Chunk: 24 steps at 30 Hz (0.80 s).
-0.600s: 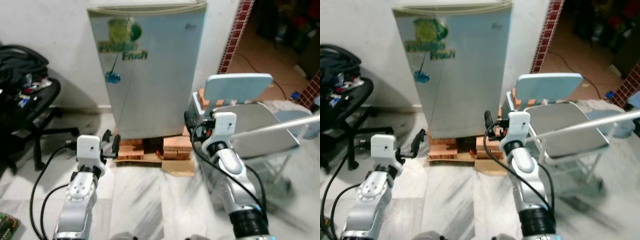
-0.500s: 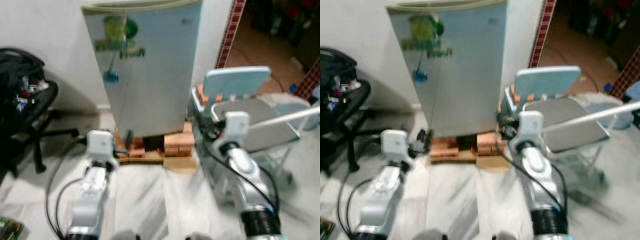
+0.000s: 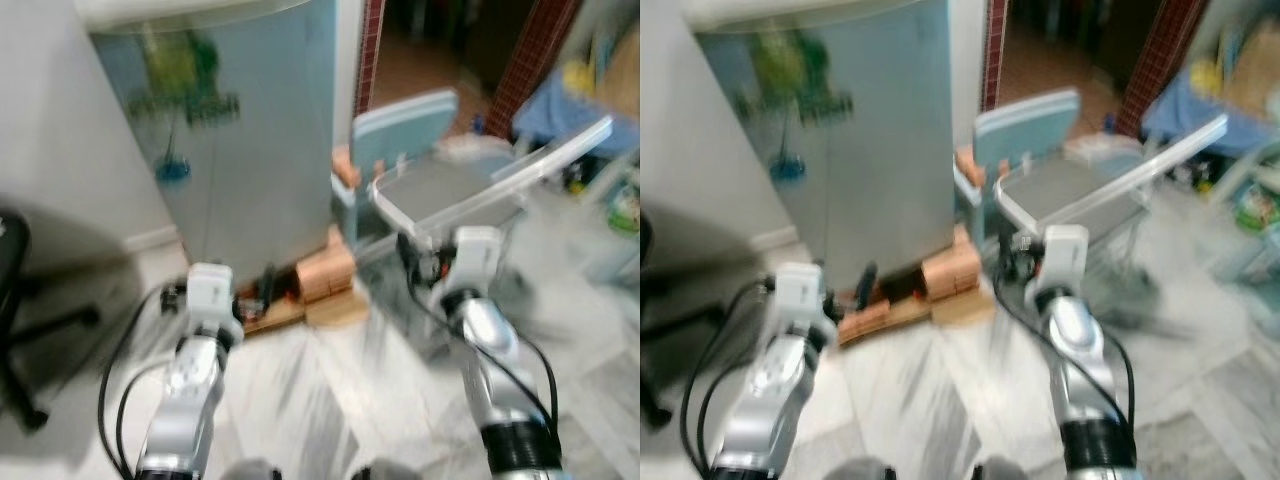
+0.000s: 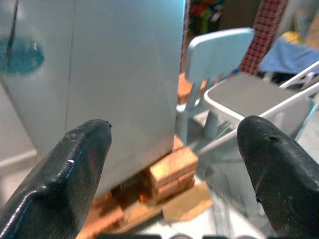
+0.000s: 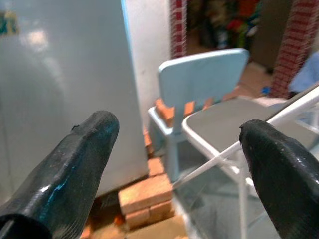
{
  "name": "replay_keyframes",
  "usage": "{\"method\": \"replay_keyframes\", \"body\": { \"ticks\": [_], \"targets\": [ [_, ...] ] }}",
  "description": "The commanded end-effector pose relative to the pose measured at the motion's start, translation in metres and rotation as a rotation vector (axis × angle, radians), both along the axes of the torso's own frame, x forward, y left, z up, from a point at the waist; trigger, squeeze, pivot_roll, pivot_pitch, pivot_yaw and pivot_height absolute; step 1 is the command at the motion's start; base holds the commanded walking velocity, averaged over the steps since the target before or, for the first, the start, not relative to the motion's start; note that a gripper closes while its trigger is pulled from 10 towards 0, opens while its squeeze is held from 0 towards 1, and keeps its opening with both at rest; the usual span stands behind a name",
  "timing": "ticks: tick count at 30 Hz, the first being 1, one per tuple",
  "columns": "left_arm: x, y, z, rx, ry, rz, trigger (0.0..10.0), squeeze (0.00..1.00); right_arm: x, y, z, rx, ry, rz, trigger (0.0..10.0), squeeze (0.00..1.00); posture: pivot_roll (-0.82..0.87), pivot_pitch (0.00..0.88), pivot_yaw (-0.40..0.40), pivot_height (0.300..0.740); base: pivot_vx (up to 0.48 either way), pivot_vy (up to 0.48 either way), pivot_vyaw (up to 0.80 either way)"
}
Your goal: Restocking fridge
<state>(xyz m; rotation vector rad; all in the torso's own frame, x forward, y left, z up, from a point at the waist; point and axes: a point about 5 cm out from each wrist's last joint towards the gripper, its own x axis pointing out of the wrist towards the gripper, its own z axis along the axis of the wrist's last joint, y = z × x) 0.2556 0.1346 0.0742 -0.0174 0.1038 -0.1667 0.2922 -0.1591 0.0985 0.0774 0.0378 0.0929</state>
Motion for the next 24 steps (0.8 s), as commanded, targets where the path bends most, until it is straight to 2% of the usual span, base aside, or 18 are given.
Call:
{"method": "replay_keyframes", "body": {
  "ticks": [1, 19, 24],
  "targets": [
    [-0.0017, 0.0105, -0.0019, 0.021, 0.009, 0.020, 10.0, 0.00, 0.0030, 0.0092, 0.0076, 0.009, -0.034, 0.029, 10.0, 0.00, 0.06, 0.000, 0.015, 0.740, 0.000, 0.480, 0.00],
    [-0.0014, 0.0095, -0.0005, 0.039, -0.009, 0.016, 10.0, 0.00, 0.0044, 0.0080, 0.0041, 0.005, -0.018, 0.021, 10.0, 0.00, 0.07, 0.000, 0.010, 0.740, 0.000, 0.480, 0.00],
    [-0.0018, 0.0098, 0.0020, 0.009, -0.032, 0.014, 10.0, 0.00, 0.0037, 0.0063, 0.0010, -0.005, 0.000, 0.009, 10.0, 0.00, 0.07, 0.000, 0.010, 0.740, 0.000, 0.480, 0.00]
  ]
}}
